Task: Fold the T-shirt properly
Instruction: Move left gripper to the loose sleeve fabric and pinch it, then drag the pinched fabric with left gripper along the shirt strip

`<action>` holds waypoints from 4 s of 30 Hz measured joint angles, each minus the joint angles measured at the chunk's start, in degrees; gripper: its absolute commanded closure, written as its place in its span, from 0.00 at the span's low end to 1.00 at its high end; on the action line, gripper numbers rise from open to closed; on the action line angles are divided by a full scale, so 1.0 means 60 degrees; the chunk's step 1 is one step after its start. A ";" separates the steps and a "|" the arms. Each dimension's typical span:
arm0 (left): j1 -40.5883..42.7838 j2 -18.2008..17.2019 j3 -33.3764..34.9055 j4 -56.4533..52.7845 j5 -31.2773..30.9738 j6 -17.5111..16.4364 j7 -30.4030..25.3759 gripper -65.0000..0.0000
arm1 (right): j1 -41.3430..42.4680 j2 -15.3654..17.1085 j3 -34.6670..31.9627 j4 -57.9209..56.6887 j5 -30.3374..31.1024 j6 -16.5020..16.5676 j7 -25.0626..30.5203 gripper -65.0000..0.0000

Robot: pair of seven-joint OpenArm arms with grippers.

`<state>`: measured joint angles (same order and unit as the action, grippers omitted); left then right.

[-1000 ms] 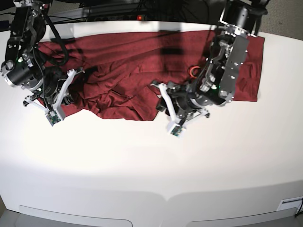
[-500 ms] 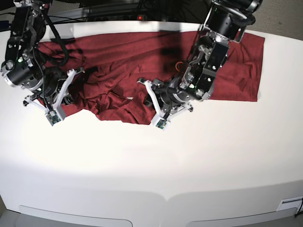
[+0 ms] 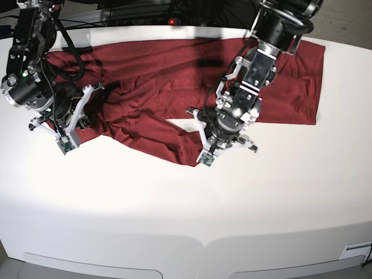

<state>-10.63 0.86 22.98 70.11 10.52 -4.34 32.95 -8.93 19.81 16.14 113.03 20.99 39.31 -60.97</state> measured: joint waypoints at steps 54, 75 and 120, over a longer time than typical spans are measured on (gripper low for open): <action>-0.0036 -0.1599 0.3024 0.1213 0.0634 0.0441 0.0696 0.58 | 0.0000 0.0004 0.0000 0.0000 0.0004 0.0000 -0.0109 1.00; -0.0535 -0.1832 0.3027 0.0211 0.1384 0.0962 0.1330 0.58 | -0.0004 0.0000 0.0000 0.0000 0.0033 0.0000 -0.0113 1.00; -0.0659 -0.3792 0.3056 0.3523 0.1778 0.1967 0.3184 1.00 | -0.0029 0.0000 0.0000 0.0197 0.0029 0.0000 0.0361 1.00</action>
<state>-14.59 -21.89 41.32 91.24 21.19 7.46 52.05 -9.10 19.81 16.14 114.21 21.17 39.31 -58.81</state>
